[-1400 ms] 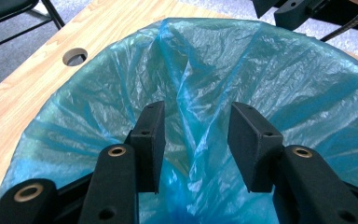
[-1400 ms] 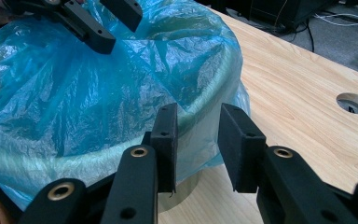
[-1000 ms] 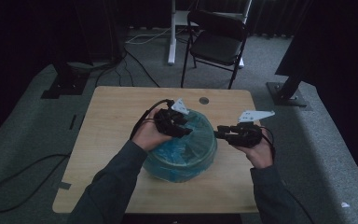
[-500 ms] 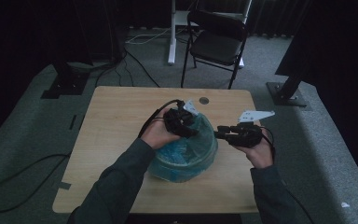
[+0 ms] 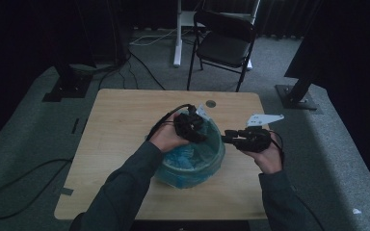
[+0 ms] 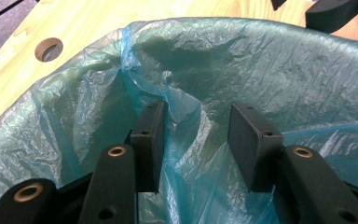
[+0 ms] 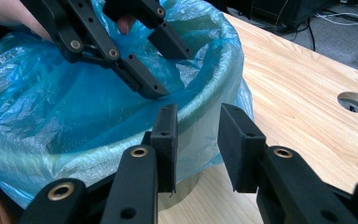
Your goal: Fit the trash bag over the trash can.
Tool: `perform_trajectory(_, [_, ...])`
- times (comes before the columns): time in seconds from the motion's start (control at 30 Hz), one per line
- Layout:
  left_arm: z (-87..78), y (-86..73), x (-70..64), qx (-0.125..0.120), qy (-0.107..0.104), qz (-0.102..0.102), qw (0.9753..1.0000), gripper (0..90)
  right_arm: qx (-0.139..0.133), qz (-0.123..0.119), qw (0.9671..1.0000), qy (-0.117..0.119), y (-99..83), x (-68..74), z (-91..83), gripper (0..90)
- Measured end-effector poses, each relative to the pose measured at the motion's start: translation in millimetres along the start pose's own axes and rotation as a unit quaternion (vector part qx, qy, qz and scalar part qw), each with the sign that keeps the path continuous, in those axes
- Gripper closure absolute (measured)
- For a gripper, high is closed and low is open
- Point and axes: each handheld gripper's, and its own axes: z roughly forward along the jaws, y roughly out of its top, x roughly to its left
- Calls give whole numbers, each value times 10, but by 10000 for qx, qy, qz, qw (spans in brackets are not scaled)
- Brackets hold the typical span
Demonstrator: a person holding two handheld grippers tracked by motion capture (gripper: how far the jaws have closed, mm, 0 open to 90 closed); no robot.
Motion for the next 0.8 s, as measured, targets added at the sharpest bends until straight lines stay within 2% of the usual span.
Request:
perform_trajectory(0.5, [100,5,6,361,43,10,9993,576,-1,-16,10000,5,-1,5,-2,677])
perform_trajectory(0.8, [184,36,-1,635,41,63,9980,568,-3,-12,10000,9,-2,5,-3,677])
